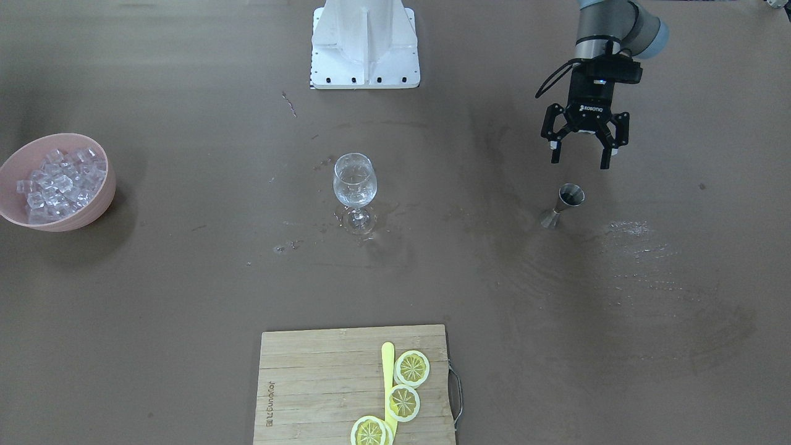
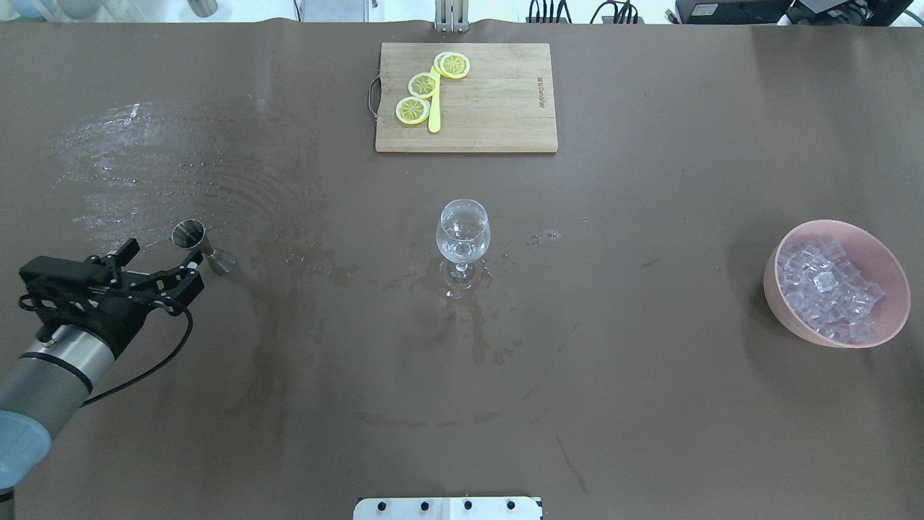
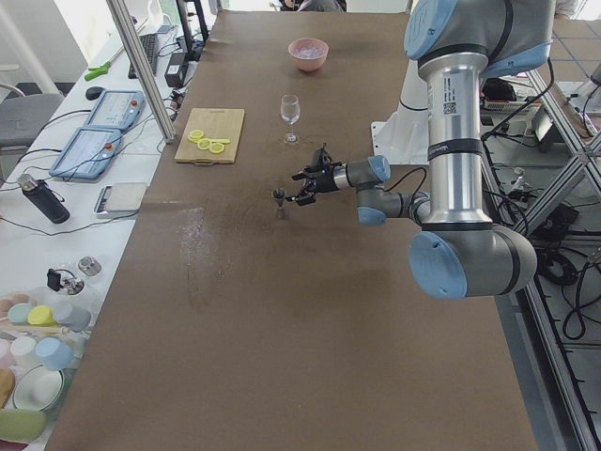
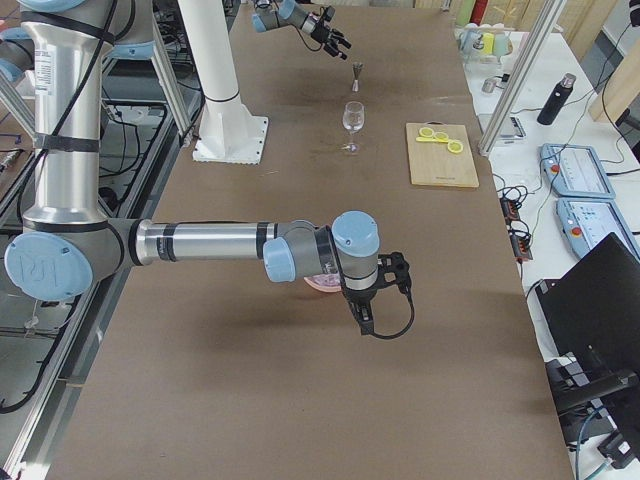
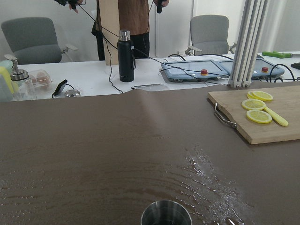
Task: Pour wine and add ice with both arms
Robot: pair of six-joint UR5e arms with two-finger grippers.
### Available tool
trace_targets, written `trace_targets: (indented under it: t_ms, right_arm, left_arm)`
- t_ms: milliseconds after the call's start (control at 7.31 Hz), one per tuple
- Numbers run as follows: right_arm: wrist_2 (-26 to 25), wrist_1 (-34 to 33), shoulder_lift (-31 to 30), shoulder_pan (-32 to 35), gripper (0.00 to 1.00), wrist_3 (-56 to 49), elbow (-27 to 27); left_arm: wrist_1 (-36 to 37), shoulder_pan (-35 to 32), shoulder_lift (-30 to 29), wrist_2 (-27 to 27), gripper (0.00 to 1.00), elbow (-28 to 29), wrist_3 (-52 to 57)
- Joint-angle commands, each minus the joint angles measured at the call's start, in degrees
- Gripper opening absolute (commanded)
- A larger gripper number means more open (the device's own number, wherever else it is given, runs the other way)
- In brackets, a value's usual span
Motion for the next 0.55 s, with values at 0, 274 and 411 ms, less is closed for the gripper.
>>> trace_targets:
  t_ms: [0, 274, 411]
  right_arm:
    - [0.0, 0.0, 0.4, 0.0, 1.0, 0.0, -0.1]
    - [0.0, 0.0, 0.7, 0.0, 1.0, 0.0, -0.2]
    - [0.0, 0.0, 1.2, 0.0, 1.0, 0.1, -0.4]
  left_arm:
    - [-0.2, 0.1, -4.1, 2.4, 0.98, 4.2, 0.2]
    - [-0.3, 0.1, -5.6, 2.4, 0.98, 7.2, 0.2]
    - [-1.3, 0.0, -5.6, 2.4, 0.98, 7.6, 0.1]
